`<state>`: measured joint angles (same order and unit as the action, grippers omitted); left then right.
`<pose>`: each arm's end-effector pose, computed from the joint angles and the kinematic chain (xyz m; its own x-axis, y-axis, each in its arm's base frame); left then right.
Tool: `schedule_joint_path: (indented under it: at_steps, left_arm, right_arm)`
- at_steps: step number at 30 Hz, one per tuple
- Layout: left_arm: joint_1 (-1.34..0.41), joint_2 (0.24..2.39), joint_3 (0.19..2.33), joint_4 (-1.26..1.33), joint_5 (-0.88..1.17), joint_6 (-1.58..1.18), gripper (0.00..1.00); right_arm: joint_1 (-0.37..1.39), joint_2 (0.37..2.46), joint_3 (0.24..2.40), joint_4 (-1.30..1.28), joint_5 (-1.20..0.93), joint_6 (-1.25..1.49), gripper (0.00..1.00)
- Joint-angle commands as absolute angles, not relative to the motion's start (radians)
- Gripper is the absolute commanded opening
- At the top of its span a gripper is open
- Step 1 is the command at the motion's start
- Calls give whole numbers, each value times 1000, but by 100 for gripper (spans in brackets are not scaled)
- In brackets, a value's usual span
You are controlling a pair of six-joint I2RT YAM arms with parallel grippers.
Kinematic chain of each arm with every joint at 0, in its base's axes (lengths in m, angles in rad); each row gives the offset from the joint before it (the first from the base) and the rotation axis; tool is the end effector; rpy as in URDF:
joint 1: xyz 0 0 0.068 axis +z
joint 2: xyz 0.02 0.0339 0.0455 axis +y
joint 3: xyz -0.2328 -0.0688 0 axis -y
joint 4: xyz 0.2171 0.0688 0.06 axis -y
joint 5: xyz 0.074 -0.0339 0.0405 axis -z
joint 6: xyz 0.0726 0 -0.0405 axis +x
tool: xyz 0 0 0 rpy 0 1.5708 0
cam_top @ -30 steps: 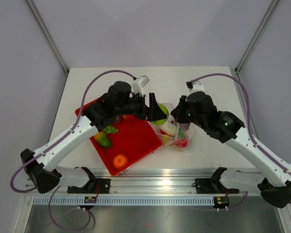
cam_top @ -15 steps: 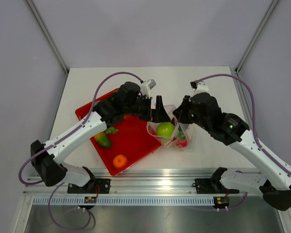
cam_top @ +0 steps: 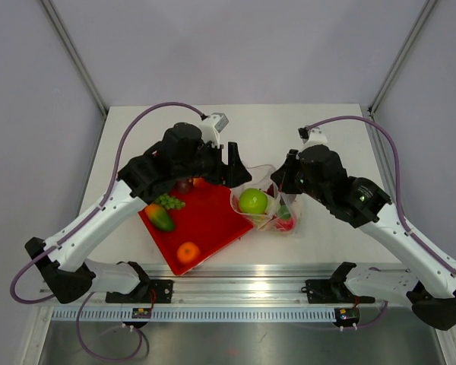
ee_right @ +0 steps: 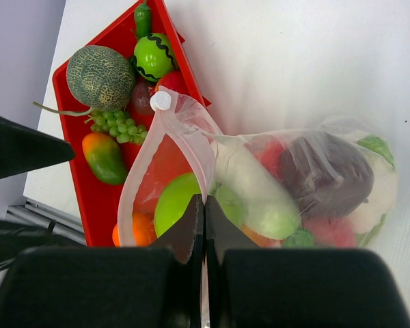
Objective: Place the food in the zip-top bag and seal the zipper
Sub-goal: Place the fake fruit in the zipper food storage bag, then zip the zipper food storage bag at the center of the board.
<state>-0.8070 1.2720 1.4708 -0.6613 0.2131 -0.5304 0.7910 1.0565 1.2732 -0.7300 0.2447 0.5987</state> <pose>0.1841 -0.2144 0.3730 -0.6895 0.0051 -0.7242 0.5657 0.6282 -0.5341 0.1745 0.1515 0.3505 -0.5904 0.1806 -0.7867 -0.2527 0.8843 0.3927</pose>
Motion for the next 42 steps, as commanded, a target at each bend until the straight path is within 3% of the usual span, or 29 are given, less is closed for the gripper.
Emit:
schedule_joint_path:
  at_steps: [1, 10, 14, 15, 19, 23, 29, 34, 38, 42]
  left_arm:
    - [-808, 1324, 1460, -723, 130, -497, 78]
    - [-808, 1387, 1373, -732, 60, -512, 60]
    - [-808, 1397, 1365, -736, 84, -506, 19]
    - [-808, 1396, 1379, -739, 89, -506, 0]
    - [-810, 1364, 1401, -683, 147, -534, 0]
    - [-810, 1391, 1468, -600, 287, -595, 0]
    - [-816, 1430, 1595, -594, 269, -661, 0]
    - [-816, 1462, 1549, -542, 242, -716, 0]
    - [-816, 1525, 1531, -523, 238, -707, 0]
    - [-816, 1584, 1598, -555, 232, -689, 0]
  right_arm:
    - [792, 1034, 1289, -704, 253, 604, 0]
    - [792, 1022, 1282, -710, 249, 611, 0]
    - [792, 1017, 1261, -703, 244, 611, 0]
    - [792, 1022, 1256, -701, 258, 603, 0]
    - [772, 1052, 1259, -738, 345, 546, 0]
    - [677, 1100, 1401, -798, 391, 450, 0]
    - [672, 1115, 1604, -847, 408, 365, 0]
    - [672, 1095, 1407, -819, 306, 413, 0]
    - [673, 1081, 1255, -717, 44, 481, 0]
    - [675, 1107, 1209, -615, -86, 541, 0]
